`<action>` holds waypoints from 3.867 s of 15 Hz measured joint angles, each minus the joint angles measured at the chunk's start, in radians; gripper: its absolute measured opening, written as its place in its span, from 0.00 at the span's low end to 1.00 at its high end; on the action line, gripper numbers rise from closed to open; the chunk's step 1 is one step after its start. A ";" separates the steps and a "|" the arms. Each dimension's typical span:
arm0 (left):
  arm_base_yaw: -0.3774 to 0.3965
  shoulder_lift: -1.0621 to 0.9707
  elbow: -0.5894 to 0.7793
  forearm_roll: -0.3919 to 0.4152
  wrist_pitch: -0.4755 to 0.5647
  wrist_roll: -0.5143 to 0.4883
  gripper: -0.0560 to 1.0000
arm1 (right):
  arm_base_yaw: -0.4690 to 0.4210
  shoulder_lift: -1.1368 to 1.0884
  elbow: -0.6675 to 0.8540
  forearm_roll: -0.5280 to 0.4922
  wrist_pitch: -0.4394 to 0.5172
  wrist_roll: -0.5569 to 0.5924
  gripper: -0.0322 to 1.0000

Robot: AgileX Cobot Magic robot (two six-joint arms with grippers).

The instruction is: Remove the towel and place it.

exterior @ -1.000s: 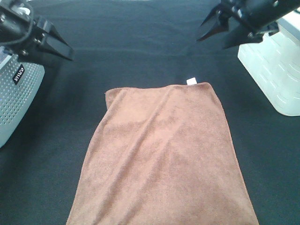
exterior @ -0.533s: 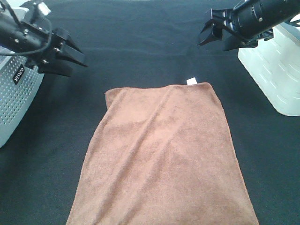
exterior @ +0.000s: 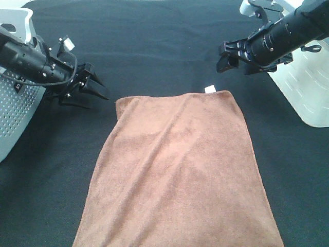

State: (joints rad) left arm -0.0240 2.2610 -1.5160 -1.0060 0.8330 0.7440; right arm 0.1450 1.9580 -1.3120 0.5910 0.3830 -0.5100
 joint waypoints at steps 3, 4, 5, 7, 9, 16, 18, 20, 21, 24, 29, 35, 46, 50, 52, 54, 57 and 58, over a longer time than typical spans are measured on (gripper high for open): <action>-0.015 0.055 -0.037 -0.091 -0.032 0.011 0.65 | 0.000 0.014 -0.001 -0.007 -0.056 -0.002 0.69; -0.031 0.074 -0.061 -0.102 -0.032 0.015 0.65 | 0.000 0.026 -0.007 -0.008 -0.068 -0.002 0.69; -0.050 0.091 -0.083 -0.103 -0.032 0.015 0.65 | 0.000 0.048 -0.024 -0.014 -0.070 -0.002 0.69; -0.076 0.130 -0.113 -0.103 -0.034 0.014 0.65 | 0.000 0.098 -0.075 -0.025 -0.070 -0.002 0.69; -0.083 0.143 -0.126 -0.103 -0.063 0.003 0.65 | 0.000 0.148 -0.136 -0.064 -0.069 -0.002 0.69; -0.083 0.143 -0.128 -0.089 -0.103 -0.001 0.65 | 0.000 0.267 -0.154 -0.129 -0.089 -0.002 0.69; -0.083 0.143 -0.130 -0.078 -0.103 -0.002 0.65 | 0.000 0.274 -0.154 -0.133 -0.126 -0.002 0.69; -0.084 0.143 -0.133 -0.066 -0.103 -0.002 0.65 | 0.000 0.279 -0.154 -0.142 -0.132 -0.002 0.69; -0.085 0.143 -0.133 -0.054 -0.104 -0.003 0.65 | 0.000 0.288 -0.154 -0.145 -0.135 -0.002 0.69; -0.086 0.141 -0.135 -0.038 -0.104 -0.004 0.65 | 0.000 0.324 -0.155 -0.147 -0.151 0.001 0.69; -0.086 0.142 -0.135 -0.014 -0.116 -0.009 0.55 | 0.000 0.325 -0.155 -0.138 -0.151 0.008 0.55; -0.081 0.164 -0.135 0.014 -0.162 -0.023 0.05 | 0.000 0.325 -0.155 -0.127 -0.151 0.008 0.07; -0.085 0.194 -0.264 0.081 -0.393 0.026 0.05 | 0.000 0.326 -0.179 -0.146 -0.311 0.009 0.03; -0.085 0.209 -0.284 0.082 -0.293 -0.006 0.05 | 0.000 0.334 -0.193 -0.146 -0.300 0.009 0.03; -0.084 0.228 -0.287 0.069 -0.236 -0.052 0.14 | 0.000 0.348 -0.196 -0.146 -0.272 0.009 0.03; -0.083 0.236 -0.302 0.020 -0.170 -0.101 0.57 | 0.000 0.351 -0.197 -0.146 -0.259 0.009 0.03; -0.077 0.251 -0.316 -0.025 -0.100 -0.137 0.70 | 0.000 0.359 -0.198 -0.146 -0.255 0.009 0.03; -0.072 0.259 -0.323 -0.033 -0.080 -0.143 0.70 | 0.000 0.359 -0.198 -0.146 -0.254 0.009 0.03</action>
State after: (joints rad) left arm -0.0960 2.5200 -1.8390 -1.0390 0.7530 0.6010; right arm 0.1450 2.3170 -1.5100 0.4450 0.1290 -0.5010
